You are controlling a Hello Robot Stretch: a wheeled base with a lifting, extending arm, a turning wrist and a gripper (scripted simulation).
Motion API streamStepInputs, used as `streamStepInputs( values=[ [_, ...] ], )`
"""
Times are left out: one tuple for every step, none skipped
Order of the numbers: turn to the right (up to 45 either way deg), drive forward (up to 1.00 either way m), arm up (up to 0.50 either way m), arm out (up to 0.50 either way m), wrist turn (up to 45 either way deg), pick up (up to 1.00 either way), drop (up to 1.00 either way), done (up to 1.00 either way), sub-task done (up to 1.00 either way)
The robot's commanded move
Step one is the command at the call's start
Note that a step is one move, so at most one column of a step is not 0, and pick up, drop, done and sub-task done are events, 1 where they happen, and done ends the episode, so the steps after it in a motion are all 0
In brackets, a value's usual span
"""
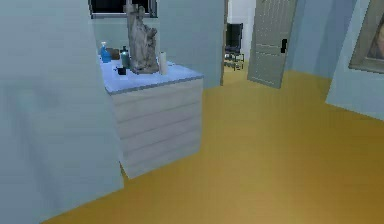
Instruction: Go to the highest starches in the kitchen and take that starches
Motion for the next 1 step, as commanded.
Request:
streamStepInputs(
  values=[
    [21.0,0.00,0.00,0.00,0.0,0.00,0.00,0.00,0.00]
  ],
)
